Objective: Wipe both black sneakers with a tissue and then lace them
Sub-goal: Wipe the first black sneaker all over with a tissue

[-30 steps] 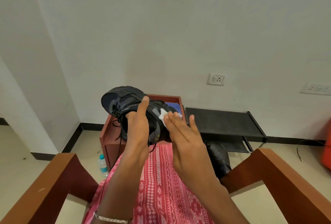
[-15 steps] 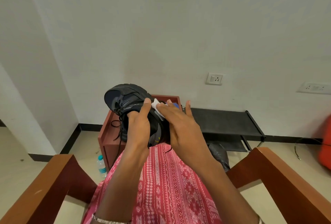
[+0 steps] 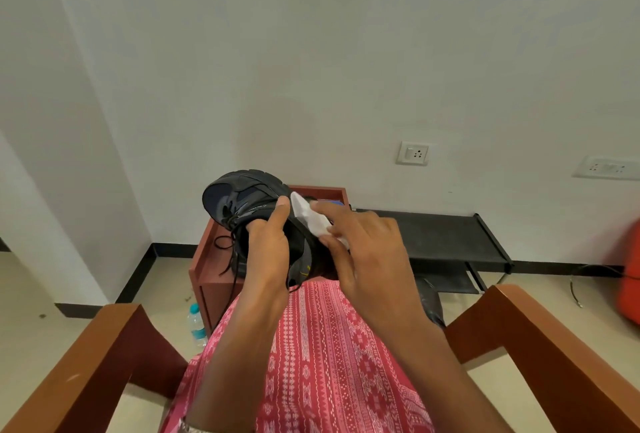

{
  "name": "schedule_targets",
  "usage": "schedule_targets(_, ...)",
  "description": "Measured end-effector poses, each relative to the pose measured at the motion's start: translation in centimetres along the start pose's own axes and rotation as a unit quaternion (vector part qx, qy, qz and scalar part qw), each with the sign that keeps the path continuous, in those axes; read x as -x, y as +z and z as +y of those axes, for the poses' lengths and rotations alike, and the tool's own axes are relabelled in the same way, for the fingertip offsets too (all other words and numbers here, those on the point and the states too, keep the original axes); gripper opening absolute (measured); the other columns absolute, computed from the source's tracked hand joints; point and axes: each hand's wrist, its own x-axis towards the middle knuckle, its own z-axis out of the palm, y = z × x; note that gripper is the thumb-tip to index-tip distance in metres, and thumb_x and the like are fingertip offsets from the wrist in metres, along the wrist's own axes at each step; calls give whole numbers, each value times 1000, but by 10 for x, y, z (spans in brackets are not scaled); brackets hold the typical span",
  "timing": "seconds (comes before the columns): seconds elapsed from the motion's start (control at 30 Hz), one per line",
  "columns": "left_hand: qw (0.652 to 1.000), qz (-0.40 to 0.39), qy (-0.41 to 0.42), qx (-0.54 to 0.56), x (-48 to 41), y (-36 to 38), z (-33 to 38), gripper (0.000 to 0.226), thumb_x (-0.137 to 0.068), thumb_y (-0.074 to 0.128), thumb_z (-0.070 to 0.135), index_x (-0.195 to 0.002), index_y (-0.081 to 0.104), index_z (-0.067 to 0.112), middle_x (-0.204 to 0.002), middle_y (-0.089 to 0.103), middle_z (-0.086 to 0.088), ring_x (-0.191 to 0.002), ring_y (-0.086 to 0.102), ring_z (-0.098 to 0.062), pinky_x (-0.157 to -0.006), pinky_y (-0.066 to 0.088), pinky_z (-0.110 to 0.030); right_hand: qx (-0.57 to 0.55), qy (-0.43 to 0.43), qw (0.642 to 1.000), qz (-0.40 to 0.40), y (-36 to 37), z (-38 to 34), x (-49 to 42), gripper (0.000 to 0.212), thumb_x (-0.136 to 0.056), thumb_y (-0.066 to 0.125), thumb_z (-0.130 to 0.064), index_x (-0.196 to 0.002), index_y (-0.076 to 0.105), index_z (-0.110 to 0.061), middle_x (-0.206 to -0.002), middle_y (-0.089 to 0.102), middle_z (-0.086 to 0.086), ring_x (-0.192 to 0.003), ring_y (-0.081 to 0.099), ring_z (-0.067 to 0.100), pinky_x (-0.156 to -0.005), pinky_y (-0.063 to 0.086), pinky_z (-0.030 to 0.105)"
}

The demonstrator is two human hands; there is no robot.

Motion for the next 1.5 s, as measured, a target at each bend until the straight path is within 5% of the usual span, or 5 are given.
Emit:
schedule_targets(0.27, 999, -11, 22, -24, 4, 4, 2, 84, -67, 67, 69, -125, 61, 8, -116, 71, -14, -106, 70, -28, -98, 54, -51, 18, 7, 987, -162, 2, 13, -41, 31, -100, 56, -22, -129, 67, -24, -104, 59, 2, -100, 49, 23, -79, 32, 37)
schedule_targets(0.47, 1000, -5, 19, -19, 1, 0, 2, 42, -97, 61, 41, -118, 66, 5, -114, 72, -12, -105, 70, -29, -99, 53, -51, -71, 40, 993, -90, -8, 34, -23, 11, -91, 70, -31, -96, 75, -23, -127, 64, -10, -122, 50, 10, -95, 37, 38)
schedule_targets(1.13, 1000, -3, -2, 24, 4, -3, 7, 41, -98, 60, 40, -116, 67, 4, -111, 75, -11, -102, 72, -30, -96, 54, -52, -133, 97, 986, 18, 11, 21, 26, 31, -98, 60, -6, -127, 67, -15, -127, 69, -3, -111, 65, 6, -106, 49, 44)
schedule_targets(1.3, 996, -20, -50, 75, 7, -4, 11, 40, -97, 60, 39, -112, 70, 4, -108, 76, -14, -100, 73, -33, -96, 54, -53, -102, 78, 990, 62, 11, 12, 56, 42, -106, 39, -42, -114, 72, -17, -138, 58, -8, -139, 46, 14, -111, 42, 47)
schedule_targets(1.5, 992, -41, -90, 81, 10, -4, 13, 38, -97, 60, 40, -112, 70, 7, -108, 76, -12, -98, 74, -32, -86, 57, -46, -68, 91, 985, 134, 11, 17, 15, 35, -89, 64, 6, -116, 73, -14, -129, 67, -2, -132, 51, 19, -104, 44, 36)
